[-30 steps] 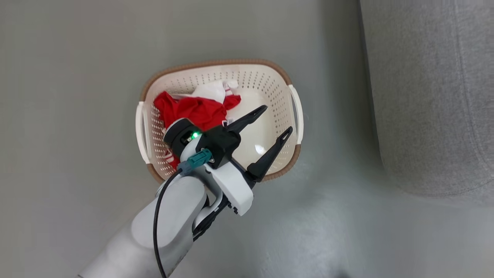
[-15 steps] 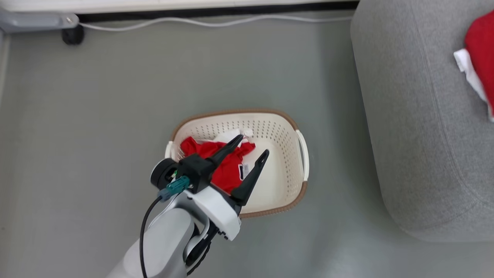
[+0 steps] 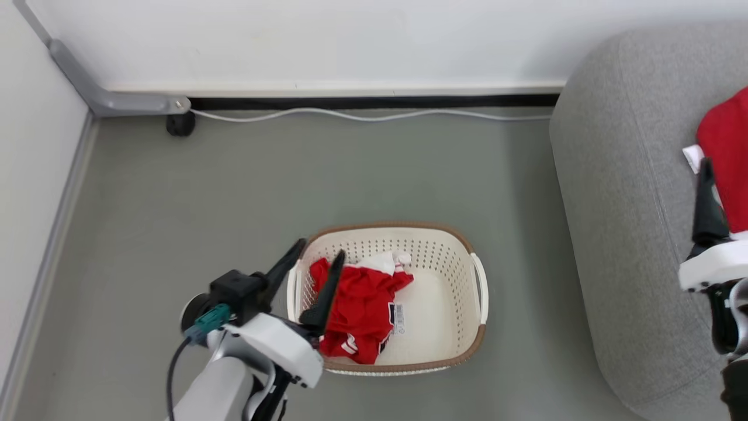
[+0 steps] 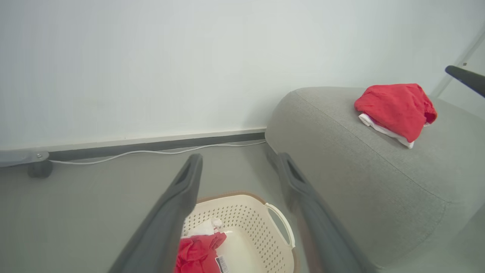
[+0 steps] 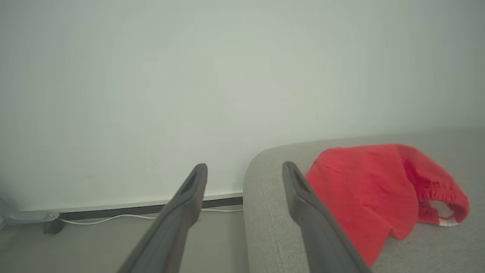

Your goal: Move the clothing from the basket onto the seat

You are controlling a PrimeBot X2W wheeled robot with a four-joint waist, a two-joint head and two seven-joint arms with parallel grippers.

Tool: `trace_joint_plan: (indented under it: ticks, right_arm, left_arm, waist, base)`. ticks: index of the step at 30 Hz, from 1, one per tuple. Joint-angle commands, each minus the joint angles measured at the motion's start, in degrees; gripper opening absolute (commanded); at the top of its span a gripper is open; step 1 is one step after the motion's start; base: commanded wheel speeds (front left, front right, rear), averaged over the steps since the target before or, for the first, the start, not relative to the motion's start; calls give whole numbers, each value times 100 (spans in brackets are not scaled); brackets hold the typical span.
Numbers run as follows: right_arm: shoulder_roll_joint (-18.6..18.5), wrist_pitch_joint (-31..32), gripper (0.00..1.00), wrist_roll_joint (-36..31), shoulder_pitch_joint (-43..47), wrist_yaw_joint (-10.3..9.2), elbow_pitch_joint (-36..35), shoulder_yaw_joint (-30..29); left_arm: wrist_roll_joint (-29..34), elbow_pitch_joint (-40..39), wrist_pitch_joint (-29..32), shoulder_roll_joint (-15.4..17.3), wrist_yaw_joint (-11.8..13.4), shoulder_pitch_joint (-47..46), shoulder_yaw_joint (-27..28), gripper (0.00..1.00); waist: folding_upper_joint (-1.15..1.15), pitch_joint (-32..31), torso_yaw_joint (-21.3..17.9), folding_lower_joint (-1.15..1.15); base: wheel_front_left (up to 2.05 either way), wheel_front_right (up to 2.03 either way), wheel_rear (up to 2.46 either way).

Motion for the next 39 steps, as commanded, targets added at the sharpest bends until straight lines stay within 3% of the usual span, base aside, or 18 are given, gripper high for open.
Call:
trace_joint_plan:
  ticks: [1,12,20,29,39]
  right_arm:
    - [-80,-33,100,77,70,18,-178,200]
    - [6,-33,100,437,503,18,-382,1031]
    - [246,-33,100,495,984,18,-740,1274]
    - [445,-33,100,358,1453,18,-1010,1441]
    - [664,-33,100,67,1831,18,-1185,1428]
  left_arm:
    - [64,-115,-35,78,-4,9,307,100]
    - [577,-244,-35,33,28,671,1770,100]
    - [891,-519,-35,-161,76,1181,2751,100]
    - [1212,-739,-35,-284,43,1518,3169,100]
    - [1298,-837,-35,-341,14,1817,3223,100]
  waist:
    - [0,-137,72,0]
    - [0,-604,148,0]
    - [0,-823,144,0]
    - [0,-951,92,0]
    - [0,-1008,13,0]
  base:
    - [0,0,0]
    - [0,0,0]
    - [0,0,0]
    - [0,0,0]
    - [0,0,0]
